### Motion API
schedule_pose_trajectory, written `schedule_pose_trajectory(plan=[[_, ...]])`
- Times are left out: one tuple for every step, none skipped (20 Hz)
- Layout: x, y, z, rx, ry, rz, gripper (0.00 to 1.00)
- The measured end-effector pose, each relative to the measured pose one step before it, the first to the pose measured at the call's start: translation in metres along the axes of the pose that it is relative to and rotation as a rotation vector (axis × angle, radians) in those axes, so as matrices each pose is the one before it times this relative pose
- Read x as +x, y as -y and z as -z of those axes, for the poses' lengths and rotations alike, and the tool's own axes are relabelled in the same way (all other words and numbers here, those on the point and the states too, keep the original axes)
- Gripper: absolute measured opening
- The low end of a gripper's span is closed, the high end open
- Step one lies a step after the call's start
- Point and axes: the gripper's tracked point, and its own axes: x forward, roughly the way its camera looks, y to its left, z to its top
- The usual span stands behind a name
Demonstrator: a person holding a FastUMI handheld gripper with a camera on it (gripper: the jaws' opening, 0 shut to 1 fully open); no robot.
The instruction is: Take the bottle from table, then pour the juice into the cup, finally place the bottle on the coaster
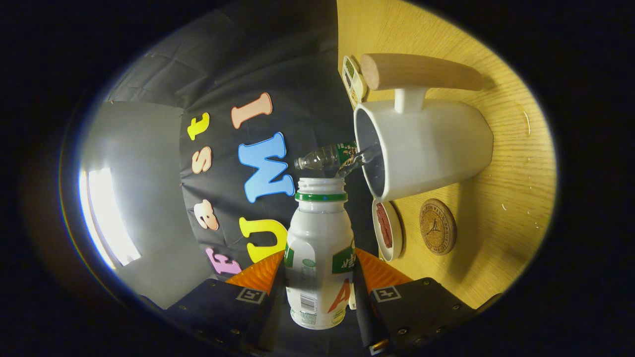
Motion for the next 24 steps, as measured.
schedule_pose_trajectory(plan=[[-0.0016,-0.00227,0.00049,0.00932,0.00256,-0.0042,0.63],[-0.00038,-0.00021,0.0002,0.00584,0.00115,-0.00105,0.63],[0.00081,-0.00149,-0.00027,0.0032,0.00219,-0.00004,0.63],[0.00011,-0.00134,0.00008,0.00232,0.00061,-0.00068,0.63],[-0.00045,-0.00315,-0.00026,0.00382,0.0019,-0.00162,0.63],[0.00004,-0.00165,-0.00001,0.00384,0.00082,-0.00266,0.63],[0.00015,-0.00221,0.0002,0.00385,0.00158,-0.00147,0.63],[0.00001,-0.0011,-0.00023,0.00488,0.00185,-0.00177,0.63],[-0.0012,-0.00143,-0.0004,0.00736,0.00178,-0.00098,0.63],[0.00037,-0.00011,-0.00039,0.0072,0.00053,0.00017,0.63],[0.00041,0.00009,0.00057,0.00556,0.00206,-0.00044,0.63],[-0.00122,0.00076,-0.00009,0.00451,0.00071,0.00071,0.63],[-0.0009,0.00011,-0.0005,0.00429,0.0017,0.00122,0.63],[-0.00118,0.00127,-0.00101,0.00621,0.00289,0.00236,0.63],[-0.00027,-0.00085,-0.00114,0.00903,0.00419,0.00021,0.63],[-0.00159,-0.00062,-0.00134,0.0104,0.00465,-0.00401,0.63],[-0.00021,-0.00138,-0.00017,0.00789,0.00218,-0.00185,0.63],[-0.00129,0.00064,-0.0004,0.00392,0.00216,0.00115,0.63],[-0.00048,-0.0003,0.0006,0.00259,0.00115,0.00218,0.63],[0.00074,-0.00093,-0.00002,0.00437,0.00134,-0.00137,0.63],[-0.00057,-0.00232,-0.00045,0.00432,0.00041,-0.00176,0.63],[0.00091,-0.00096,0.00052,0.00196,-0.00074,-0.00171,0.63],[0.001,-0.00125,0.00044,-0.00006,-0.00008,-0.00033,0.63],[0.00096,-0.00029,0.00002,0.00129,0.0018,0.00034,0.63]])
